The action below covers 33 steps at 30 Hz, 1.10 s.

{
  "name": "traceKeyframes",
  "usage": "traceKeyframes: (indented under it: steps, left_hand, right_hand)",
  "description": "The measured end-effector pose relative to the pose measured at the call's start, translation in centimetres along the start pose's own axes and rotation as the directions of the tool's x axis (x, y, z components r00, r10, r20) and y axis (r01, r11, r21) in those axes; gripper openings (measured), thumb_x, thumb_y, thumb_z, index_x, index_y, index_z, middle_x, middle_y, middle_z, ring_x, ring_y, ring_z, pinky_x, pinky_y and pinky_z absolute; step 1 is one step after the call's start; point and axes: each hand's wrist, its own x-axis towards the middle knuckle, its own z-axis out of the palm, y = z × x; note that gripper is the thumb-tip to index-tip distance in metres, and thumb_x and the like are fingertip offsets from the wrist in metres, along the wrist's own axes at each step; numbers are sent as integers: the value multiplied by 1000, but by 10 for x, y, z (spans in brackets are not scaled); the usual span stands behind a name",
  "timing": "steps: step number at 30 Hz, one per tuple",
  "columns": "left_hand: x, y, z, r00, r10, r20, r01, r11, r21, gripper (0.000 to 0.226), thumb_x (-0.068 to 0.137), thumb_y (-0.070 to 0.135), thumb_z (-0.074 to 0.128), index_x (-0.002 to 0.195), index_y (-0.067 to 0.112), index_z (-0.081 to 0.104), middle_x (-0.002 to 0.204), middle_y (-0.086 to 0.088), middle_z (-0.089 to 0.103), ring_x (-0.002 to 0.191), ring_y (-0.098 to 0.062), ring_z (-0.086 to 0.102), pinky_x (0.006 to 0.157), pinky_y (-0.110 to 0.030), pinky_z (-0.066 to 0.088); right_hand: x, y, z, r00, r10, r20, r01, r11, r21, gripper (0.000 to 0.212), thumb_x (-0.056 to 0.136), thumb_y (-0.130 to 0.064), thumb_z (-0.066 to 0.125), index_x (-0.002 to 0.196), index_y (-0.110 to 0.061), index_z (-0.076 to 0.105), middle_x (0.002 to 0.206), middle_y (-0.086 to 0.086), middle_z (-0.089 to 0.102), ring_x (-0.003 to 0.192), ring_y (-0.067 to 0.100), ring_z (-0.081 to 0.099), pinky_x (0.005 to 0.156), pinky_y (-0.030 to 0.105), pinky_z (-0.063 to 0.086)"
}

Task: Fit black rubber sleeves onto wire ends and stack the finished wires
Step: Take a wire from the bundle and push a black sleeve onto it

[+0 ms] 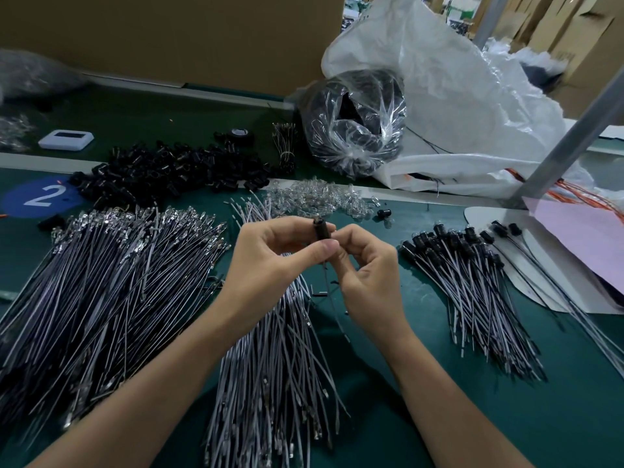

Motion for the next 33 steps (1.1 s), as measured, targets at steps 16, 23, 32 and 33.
traceKeyframes:
  steps: [16, 23, 32, 33]
  left_hand:
    - [-2, 5, 7, 994, 81, -72, -92, 984, -151, 27, 72, 14, 74, 98, 9, 75, 93, -5, 77, 86, -16, 73, 69, -20, 55]
    - [-4, 4, 8, 988, 86, -127, -109, 976, -187, 17, 78, 18, 72, 94, 16, 78, 89, -4, 77, 85, -20, 75, 71, -22, 57]
    - [-1, 3, 11, 975, 39, -217, -84, 976, -203, 11, 75, 23, 74, 84, 24, 80, 83, -1, 77, 78, -13, 74, 67, -19, 56]
    - [-1, 2, 11, 974, 32, -225, -78, 977, -200, 10, 75, 24, 74, 83, 24, 80, 83, -1, 77, 78, -13, 74, 67, -20, 56]
  right_hand:
    - [-2, -1, 3, 998, -56, -7, 57, 996, 67, 12, 92, -17, 63, 81, -19, 65, 73, -9, 68, 73, 11, 68, 74, 42, 59]
    - [-6, 1, 10, 998, -39, 42, 32, 988, 148, 8, 91, -6, 62, 87, -12, 67, 76, -3, 69, 74, 13, 68, 72, 28, 55]
    - [-10, -1, 12, 1000, -24, 5, 24, 999, 47, 12, 89, -9, 65, 79, -2, 65, 74, 1, 69, 74, 22, 69, 72, 52, 56]
    - [-11, -2, 12, 1000, -25, -3, 25, 999, 28, 12, 89, -9, 66, 79, -3, 65, 74, 0, 69, 73, 21, 69, 72, 51, 56]
